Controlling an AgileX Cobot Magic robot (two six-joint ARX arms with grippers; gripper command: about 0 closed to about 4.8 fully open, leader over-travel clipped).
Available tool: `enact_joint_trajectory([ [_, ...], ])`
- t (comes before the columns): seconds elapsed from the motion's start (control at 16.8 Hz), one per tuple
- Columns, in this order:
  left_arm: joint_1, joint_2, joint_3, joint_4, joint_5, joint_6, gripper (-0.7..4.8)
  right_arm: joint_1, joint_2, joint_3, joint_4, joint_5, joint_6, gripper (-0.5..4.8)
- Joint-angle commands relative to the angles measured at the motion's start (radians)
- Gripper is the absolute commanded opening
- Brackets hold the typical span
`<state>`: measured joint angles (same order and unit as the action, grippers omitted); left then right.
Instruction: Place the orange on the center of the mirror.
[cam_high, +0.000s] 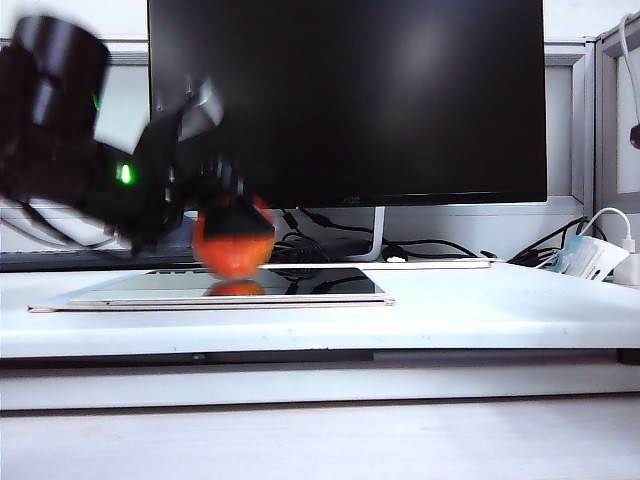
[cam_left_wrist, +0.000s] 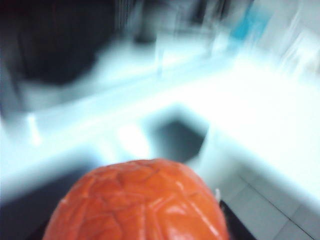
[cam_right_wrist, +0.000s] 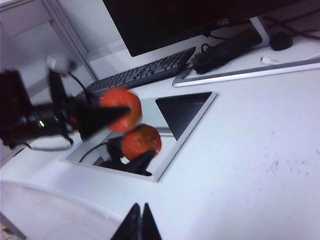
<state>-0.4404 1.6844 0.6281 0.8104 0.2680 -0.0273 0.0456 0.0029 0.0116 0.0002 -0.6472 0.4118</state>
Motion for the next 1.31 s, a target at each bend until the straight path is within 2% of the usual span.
enact_joint_trajectory([
  [0.06,-0.002,0.003,0.008,0.031,0.002,-0.018,-0.05,-0.001,0.0,-0.007,0.038,0.002,0.003,-0.01],
  [0.3,-0.002,0.003,0.007,0.013,0.002,-0.018,0.03,-0.001,0.0,-0.007,0.039,0.002,0.003,-0.01],
  [0.36,-0.002,0.003,0.007,-0.001,0.001,-0.018,0.4,-0.001,0.0,-0.007,0.038,0.002,0.003,-0.01],
  [0.48,-0.001,0.003,0.007,-0.034,0.001,-0.018,1.73,-0.001,0.0,-0.007,0.039,0.002,0.003,-0.01],
  [0.59,-0.002,0.003,0.007,-0.039,0.002,-0.018,2.64,-0.001,0.0,-0.007,0.039,0.002,0.003,-0.01],
  [0.65,-0.002,0.003,0.007,-0.029,0.001,-0.019,3.5,-0.001,0.0,-0.007,0.039,0.002,0.003,-0.01],
  [0.71,-0.002,0.002,0.007,-0.005,0.001,-0.031,4.79,-0.001,0.0,-0.007,0.038,0.002,0.003,-0.01],
  [1.01,-0.002,-0.002,0.007,0.133,0.008,-0.043,4.79,-0.001,0.0,-0.007,0.038,0.001,0.003,-0.01],
  [1.31,-0.001,-0.061,0.008,0.386,-0.007,-0.063,4.79,-0.001,0.0,-0.007,0.038,0.001,0.003,-0.01],
])
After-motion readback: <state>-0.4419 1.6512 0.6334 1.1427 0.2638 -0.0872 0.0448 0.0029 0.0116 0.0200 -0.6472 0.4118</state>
